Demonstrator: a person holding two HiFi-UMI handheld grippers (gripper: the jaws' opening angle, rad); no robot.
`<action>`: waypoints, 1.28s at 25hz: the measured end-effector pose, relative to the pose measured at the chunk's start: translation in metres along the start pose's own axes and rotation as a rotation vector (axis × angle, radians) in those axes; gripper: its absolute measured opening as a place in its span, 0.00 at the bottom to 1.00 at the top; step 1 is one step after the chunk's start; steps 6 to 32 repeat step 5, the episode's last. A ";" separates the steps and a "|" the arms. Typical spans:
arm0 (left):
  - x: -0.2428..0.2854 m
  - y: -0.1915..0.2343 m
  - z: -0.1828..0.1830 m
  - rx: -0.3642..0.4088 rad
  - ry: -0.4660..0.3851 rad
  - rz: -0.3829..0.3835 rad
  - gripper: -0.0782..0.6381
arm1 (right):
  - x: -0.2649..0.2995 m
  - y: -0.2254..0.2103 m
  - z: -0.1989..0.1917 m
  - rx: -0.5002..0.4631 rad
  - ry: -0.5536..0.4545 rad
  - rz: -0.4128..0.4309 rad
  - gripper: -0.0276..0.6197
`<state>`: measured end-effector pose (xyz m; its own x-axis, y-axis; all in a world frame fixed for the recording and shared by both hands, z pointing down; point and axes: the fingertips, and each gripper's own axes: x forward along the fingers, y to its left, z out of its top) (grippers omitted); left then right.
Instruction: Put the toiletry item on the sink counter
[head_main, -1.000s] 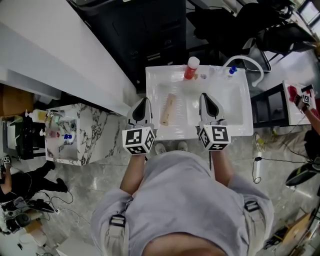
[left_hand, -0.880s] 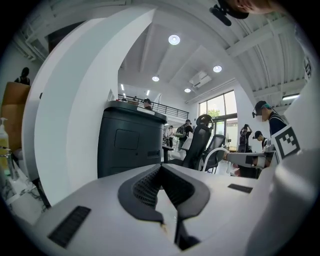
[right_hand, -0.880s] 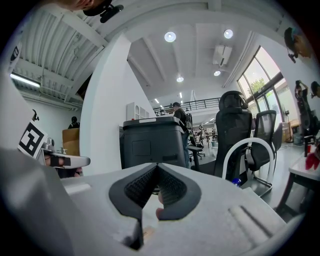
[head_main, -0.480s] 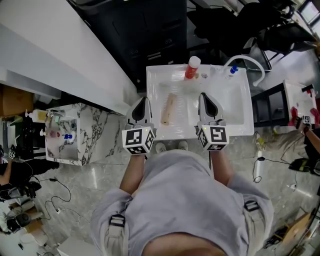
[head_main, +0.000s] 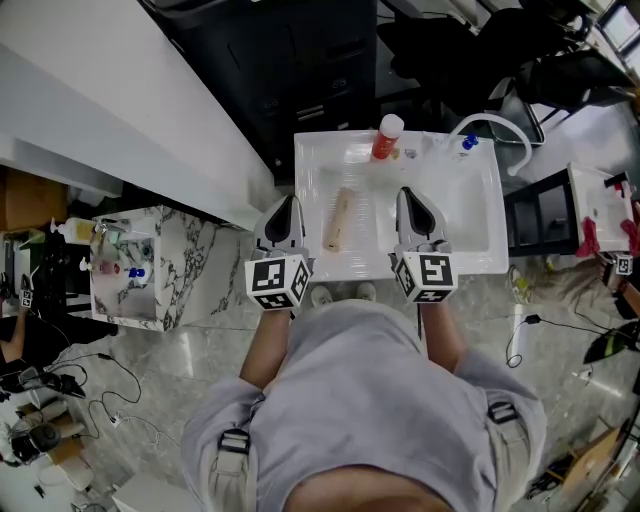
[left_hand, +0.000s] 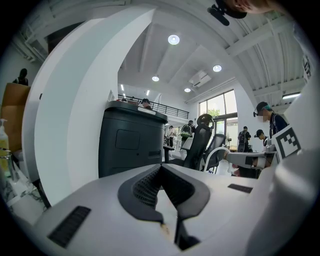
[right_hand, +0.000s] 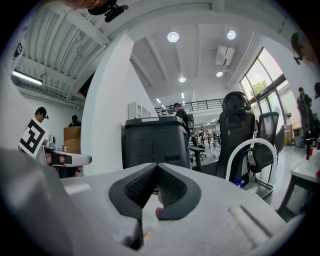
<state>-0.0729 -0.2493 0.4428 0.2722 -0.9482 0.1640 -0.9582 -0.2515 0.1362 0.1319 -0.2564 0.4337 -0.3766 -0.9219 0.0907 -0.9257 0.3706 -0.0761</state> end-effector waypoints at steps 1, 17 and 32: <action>0.000 0.000 0.000 -0.001 0.000 0.000 0.12 | 0.000 0.000 0.000 0.001 0.001 0.001 0.05; 0.000 0.000 0.002 -0.001 0.001 0.002 0.12 | 0.001 0.000 0.001 0.000 0.007 0.002 0.05; 0.000 0.000 0.002 -0.001 0.001 0.002 0.12 | 0.001 0.000 0.001 0.000 0.007 0.002 0.05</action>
